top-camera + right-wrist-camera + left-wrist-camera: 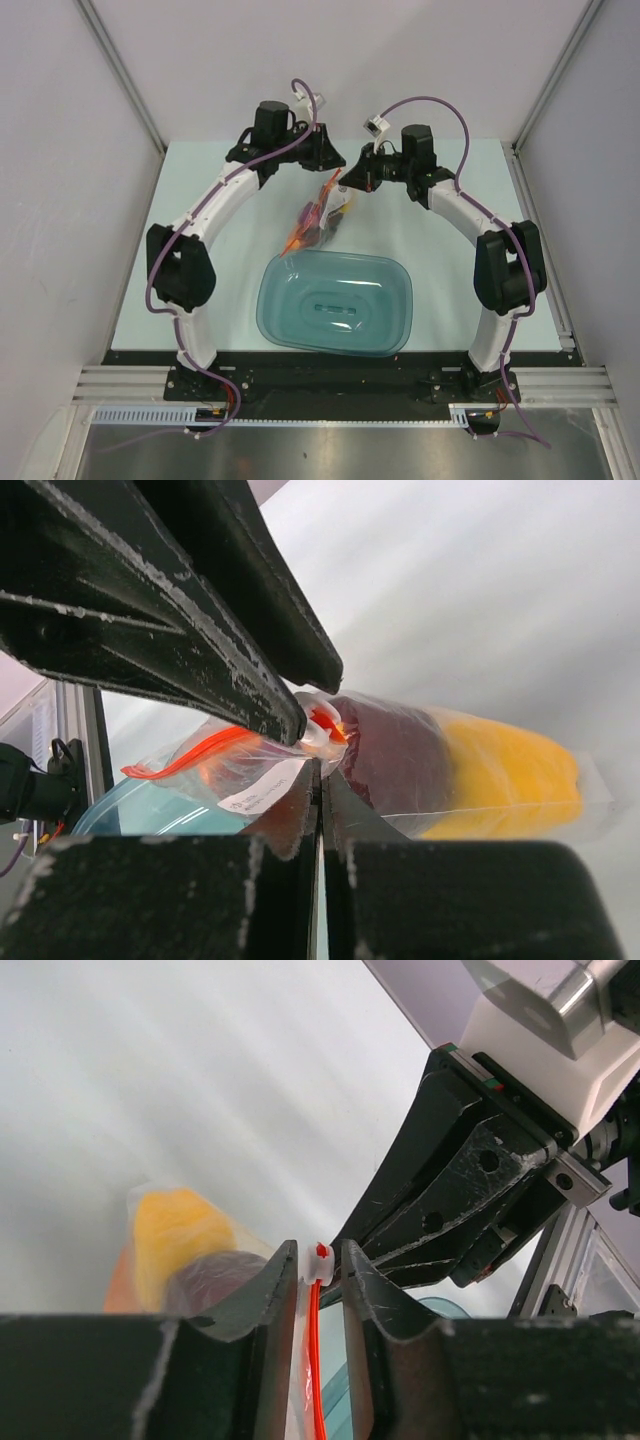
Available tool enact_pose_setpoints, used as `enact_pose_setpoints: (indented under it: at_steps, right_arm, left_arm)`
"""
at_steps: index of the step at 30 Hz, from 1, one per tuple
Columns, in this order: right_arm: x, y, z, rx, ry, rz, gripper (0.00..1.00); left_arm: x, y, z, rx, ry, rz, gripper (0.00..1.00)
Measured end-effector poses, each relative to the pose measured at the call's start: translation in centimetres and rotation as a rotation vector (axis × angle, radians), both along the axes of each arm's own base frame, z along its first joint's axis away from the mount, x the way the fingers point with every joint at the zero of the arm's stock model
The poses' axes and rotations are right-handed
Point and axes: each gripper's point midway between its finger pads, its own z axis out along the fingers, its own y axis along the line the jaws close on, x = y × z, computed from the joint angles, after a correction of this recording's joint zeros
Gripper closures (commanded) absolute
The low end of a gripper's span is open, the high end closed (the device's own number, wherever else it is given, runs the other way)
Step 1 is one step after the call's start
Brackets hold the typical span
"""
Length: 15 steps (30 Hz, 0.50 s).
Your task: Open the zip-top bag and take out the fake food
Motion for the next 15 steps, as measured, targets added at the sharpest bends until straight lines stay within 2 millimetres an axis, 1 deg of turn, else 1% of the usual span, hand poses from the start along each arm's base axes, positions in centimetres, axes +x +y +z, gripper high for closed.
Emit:
enact_pose_setpoints:
  at_steps: [1,2,4,5,6,7,10,11,14,15]
  right_arm:
    - [0.0,0.0,0.0,0.000,0.000,0.000,1.00]
    - [0.0,0.0,0.0,0.000,0.001,0.000,1.00]
    - [0.0,0.0,0.0,0.002,0.005,-0.001,1.00]
    - [0.0,0.0,-0.1,0.002,0.008,-0.002,1.00]
    - [0.0,0.0,-0.1,0.003,0.008,-0.002,1.00]
    - [0.1,0.1,-0.1,0.004,0.009,-0.003,1.00]
    - [0.2,0.1,-0.2,0.008,0.013,-0.004,1.00]
    - [0.2,0.1,-0.2,0.010,0.015,-0.005,1.00]
    - [0.2,0.1,-0.1,0.012,0.018,-0.006,1.00]
    - [0.2,0.1,-0.1,0.012,0.018,-0.006,1.00]
  left_arm:
    - [0.0,0.0,-0.1,0.001,0.001,-0.001,0.64]
    - [0.0,0.0,-0.2,0.001,0.005,-0.003,0.62]
    - [-0.1,-0.1,-0.5,0.003,0.014,-0.010,0.58]
    - [-0.2,-0.1,-0.6,0.004,0.019,-0.012,0.59]
    - [-0.3,-0.1,-0.6,0.004,0.022,-0.016,0.61]
    - [-0.3,-0.1,-0.7,0.005,0.025,-0.017,0.69]
    - [-0.5,-0.1,-0.8,0.009,0.031,-0.021,0.80]
    - [-0.5,-0.1,-0.9,0.011,0.030,-0.022,0.86]
    - [-0.5,0.0,-1.1,0.018,0.026,-0.026,0.99]
    - [-0.4,0.0,-1.2,0.019,0.029,-0.025,1.00]
